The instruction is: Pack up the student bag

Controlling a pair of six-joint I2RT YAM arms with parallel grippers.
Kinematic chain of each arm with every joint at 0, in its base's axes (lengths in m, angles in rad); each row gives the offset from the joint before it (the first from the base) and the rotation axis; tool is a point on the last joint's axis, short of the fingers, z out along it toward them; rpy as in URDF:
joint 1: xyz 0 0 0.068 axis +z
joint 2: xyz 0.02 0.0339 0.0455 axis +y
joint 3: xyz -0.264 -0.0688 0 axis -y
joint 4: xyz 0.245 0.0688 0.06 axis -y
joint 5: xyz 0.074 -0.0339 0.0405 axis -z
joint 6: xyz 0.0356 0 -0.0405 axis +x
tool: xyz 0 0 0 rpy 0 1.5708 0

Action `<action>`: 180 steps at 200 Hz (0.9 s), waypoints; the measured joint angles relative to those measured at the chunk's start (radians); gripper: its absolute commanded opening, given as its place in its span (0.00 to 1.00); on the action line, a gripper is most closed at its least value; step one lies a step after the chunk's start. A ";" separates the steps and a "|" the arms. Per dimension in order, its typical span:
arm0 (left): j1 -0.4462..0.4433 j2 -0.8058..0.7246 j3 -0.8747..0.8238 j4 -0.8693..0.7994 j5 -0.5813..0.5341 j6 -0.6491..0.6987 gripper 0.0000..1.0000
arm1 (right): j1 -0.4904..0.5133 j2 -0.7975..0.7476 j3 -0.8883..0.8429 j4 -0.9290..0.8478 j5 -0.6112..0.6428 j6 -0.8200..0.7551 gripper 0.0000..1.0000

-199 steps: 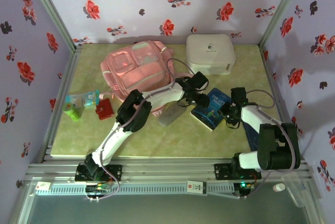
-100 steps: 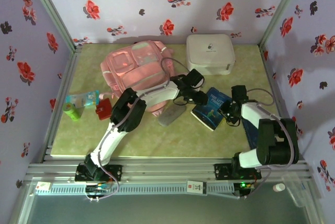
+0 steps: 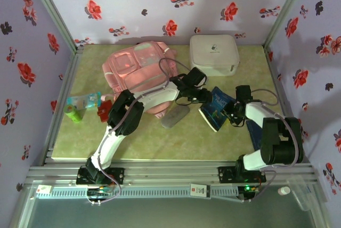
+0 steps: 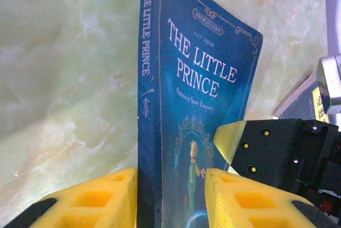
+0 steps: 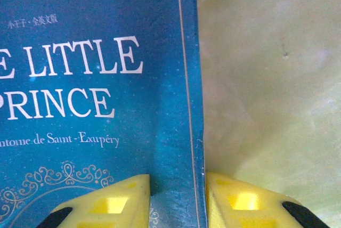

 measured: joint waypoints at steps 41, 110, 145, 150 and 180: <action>0.002 0.005 0.000 -0.016 0.003 -0.036 0.33 | 0.000 0.003 0.002 0.000 -0.002 0.000 0.30; 0.004 0.013 0.008 -0.042 0.004 -0.042 0.30 | 0.000 0.009 0.007 0.000 -0.006 0.000 0.30; 0.004 0.013 0.012 -0.051 0.016 -0.039 0.28 | 0.000 0.011 0.007 0.003 -0.006 0.000 0.30; 0.004 0.013 0.013 -0.051 0.022 -0.039 0.28 | 0.000 0.011 0.007 0.004 -0.006 0.000 0.30; 0.000 0.021 0.018 -0.069 0.058 -0.024 0.13 | 0.000 0.012 0.007 0.008 -0.009 0.000 0.29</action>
